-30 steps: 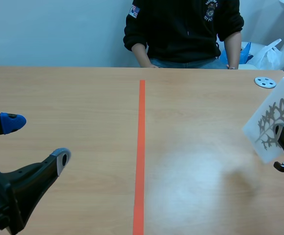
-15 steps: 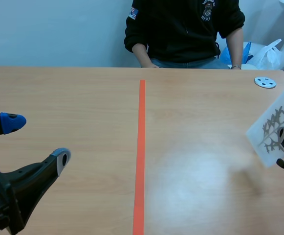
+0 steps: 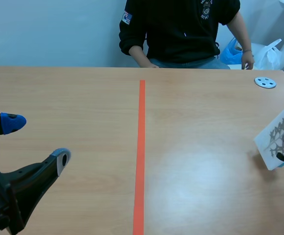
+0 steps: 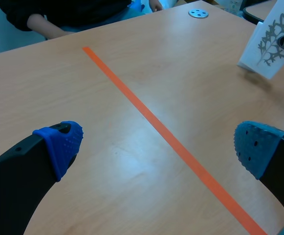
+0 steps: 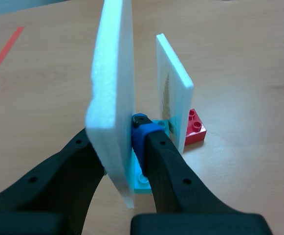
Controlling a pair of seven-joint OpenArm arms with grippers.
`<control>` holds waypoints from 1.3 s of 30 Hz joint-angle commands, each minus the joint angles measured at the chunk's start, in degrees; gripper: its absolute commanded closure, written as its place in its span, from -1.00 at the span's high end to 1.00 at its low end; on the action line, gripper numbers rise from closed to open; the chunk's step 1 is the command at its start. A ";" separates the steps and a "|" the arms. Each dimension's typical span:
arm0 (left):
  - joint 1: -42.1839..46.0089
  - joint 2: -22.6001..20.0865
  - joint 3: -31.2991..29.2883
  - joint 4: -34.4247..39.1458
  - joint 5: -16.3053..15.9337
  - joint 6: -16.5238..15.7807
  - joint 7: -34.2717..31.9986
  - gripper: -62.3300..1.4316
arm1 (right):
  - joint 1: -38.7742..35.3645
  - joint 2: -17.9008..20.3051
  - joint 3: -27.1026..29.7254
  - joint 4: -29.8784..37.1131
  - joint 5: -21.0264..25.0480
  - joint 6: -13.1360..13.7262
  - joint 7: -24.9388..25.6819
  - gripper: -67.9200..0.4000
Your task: Sort the leaf by its shape. The table is split by an orange tape line. A compound leaf with several leaflets goes to the left side, a simple leaf with one blade goes to the right side. Return to the home posture when a red brick is placed on the table.
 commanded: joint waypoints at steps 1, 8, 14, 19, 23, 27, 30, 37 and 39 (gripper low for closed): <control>-0.13 -0.02 -0.07 0.66 -0.37 0.11 -1.03 1.00 | 0.37 0.61 0.07 0.74 0.59 0.07 1.07 -0.95; -0.15 -0.02 -0.07 0.66 -0.37 0.11 -1.05 1.00 | 0.35 -1.14 0.07 0.17 0.55 -1.03 1.05 -0.94; -0.15 -0.02 -0.07 0.66 -0.37 0.11 -1.05 1.00 | 0.33 -1.90 0.07 0.17 0.52 -1.09 1.01 -0.83; -0.15 -0.02 -0.07 0.66 -0.37 0.11 -1.05 1.00 | 0.33 -1.88 0.07 0.17 0.52 -1.09 1.01 -0.83; -0.15 -0.02 -0.07 0.66 -0.37 0.11 -1.05 1.00 | 0.33 -1.88 0.07 0.17 0.52 -1.07 1.03 -0.83; -0.15 -0.02 -0.07 0.66 -0.37 0.11 -1.05 1.00 | 0.33 -1.88 0.07 0.17 0.00 -1.07 1.03 -0.83; -0.15 -0.02 -0.07 0.66 -0.37 0.11 -1.05 1.00 | 0.33 -1.88 0.07 0.17 -0.31 -1.07 1.03 -0.75; -0.46 -0.02 -0.07 0.66 -0.37 0.20 -1.27 1.00 | 0.33 -1.88 0.07 0.17 -0.31 -1.07 1.05 -0.09; -0.46 -0.02 -0.07 0.66 -0.37 0.31 -1.25 1.00 | 0.33 -1.88 0.07 0.17 -0.31 -1.07 1.07 0.02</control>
